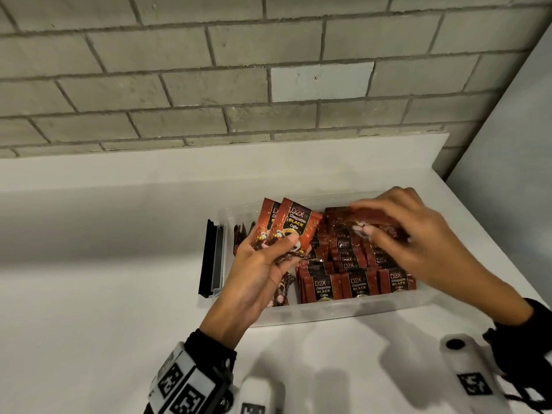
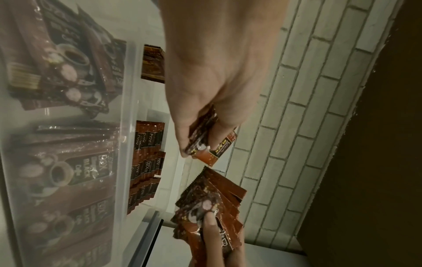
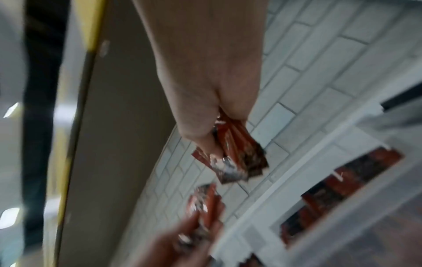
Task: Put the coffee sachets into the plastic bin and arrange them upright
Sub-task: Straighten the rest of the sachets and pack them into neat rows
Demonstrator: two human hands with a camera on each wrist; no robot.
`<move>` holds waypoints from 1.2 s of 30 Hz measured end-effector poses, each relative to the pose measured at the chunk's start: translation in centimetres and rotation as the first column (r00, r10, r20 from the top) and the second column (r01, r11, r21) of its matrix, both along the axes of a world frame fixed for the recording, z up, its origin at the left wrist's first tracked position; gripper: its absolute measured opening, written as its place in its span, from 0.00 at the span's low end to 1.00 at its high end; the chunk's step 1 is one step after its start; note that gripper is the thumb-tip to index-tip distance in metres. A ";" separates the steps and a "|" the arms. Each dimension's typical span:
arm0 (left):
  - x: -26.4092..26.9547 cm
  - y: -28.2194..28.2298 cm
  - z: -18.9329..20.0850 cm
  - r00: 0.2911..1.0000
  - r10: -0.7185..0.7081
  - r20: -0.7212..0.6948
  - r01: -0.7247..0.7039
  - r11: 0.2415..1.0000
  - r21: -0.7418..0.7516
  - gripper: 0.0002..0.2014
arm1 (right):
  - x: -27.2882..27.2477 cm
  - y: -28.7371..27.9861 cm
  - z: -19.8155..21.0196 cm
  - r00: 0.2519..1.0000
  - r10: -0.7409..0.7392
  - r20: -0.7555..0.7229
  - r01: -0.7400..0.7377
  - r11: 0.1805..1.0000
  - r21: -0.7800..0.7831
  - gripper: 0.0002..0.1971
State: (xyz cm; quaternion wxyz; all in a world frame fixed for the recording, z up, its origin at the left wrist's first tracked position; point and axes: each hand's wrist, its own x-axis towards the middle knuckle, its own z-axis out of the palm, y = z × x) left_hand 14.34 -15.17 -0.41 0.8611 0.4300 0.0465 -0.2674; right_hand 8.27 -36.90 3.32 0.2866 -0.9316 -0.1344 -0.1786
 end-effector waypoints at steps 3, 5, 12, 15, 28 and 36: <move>-0.2 -0.2 0.0 0.999 -0.034 0.021 0.034 0.999 0.015 0.30 | -0.3 -0.3 1.3 0.895 0.164 -0.416 0.131 0.792 0.596 0.18; -0.6 -0.4 0.0 0.993 -0.111 0.024 0.112 0.994 -0.007 0.28 | 0.3 -0.4 1.2 0.818 0.274 -0.506 0.211 0.675 0.707 0.19; -1.3 -0.5 0.3 0.933 -0.354 0.057 0.357 0.933 -0.051 0.36 | 2.2 0.4 1.2 0.699 0.378 -0.607 0.273 0.644 0.715 0.19; -1.4 -1.0 0.4 0.920 -0.381 0.086 0.380 0.924 0.037 0.32 | 2.5 1.3 1.5 0.703 0.374 -0.605 0.190 0.721 0.666 0.20; -1.0 -2.5 0.8 0.971 -0.132 0.198 0.120 0.990 0.073 0.29 | 2.5 5.4 0.6 0.908 0.102 -0.406 0.014 0.961 0.274 0.31; -0.2 -3.0 1.3 0.913 -0.266 0.310 0.171 0.938 0.301 0.31 | 3.7 6.5 0.6 0.921 0.149 -0.359 -0.008 0.930 0.367 0.35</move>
